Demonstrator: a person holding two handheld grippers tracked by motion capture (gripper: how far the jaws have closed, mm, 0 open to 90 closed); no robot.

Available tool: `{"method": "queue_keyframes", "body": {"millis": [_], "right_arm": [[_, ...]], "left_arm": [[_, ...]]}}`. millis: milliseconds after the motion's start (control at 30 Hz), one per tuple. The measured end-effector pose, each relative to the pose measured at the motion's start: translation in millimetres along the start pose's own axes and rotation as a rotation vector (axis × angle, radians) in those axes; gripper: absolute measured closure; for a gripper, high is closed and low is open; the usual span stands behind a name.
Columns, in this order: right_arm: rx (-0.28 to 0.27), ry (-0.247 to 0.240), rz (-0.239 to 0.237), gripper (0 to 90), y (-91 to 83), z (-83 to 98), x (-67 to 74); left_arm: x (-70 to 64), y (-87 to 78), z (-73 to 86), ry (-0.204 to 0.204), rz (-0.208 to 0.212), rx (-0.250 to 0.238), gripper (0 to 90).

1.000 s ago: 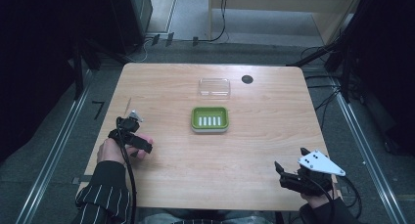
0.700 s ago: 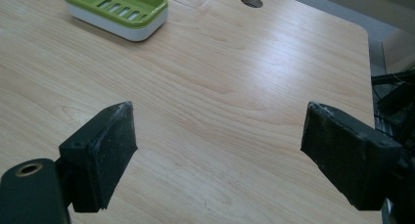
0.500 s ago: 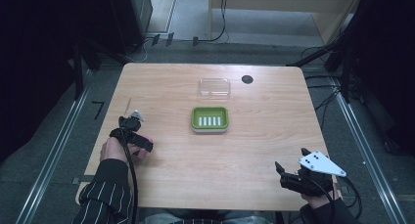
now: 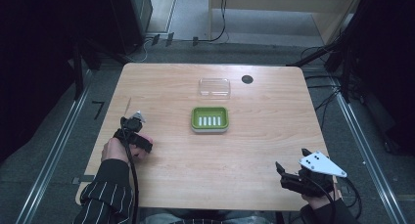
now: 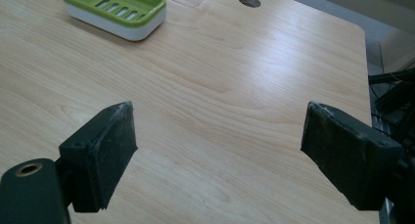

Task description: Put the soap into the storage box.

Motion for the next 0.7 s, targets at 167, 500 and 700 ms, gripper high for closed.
{"method": "queue_keyframes", "body": {"millis": [167,500,700], "right_arm": [[0.0,0.0,0.0,13.5,-0.1,0.2,-0.2],[-0.001,0.001,-0.001,13.5,-0.1,0.2,-0.3],[0.0,-0.001,-0.003,13.5,0.6,-0.5,0.4]], "left_arm": [[-2.9,-2.9,1.2,0.011,0.001,-0.01,23.6],[-6.2,-6.6,3.3,0.031,0.009,-0.034,37.7],[-5.7,-6.9,4.9,0.051,0.012,-0.042,38.5]]}}
Point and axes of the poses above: each handheld gripper's, and its own axes: y roughly forward along the jaws, z roughly out of its underside, x roughly to its left, the point moved 3 cm from there along y, roughly forward along the jaws, and after that the axes turned 10 degrees about -y, right-handed, at the moved point
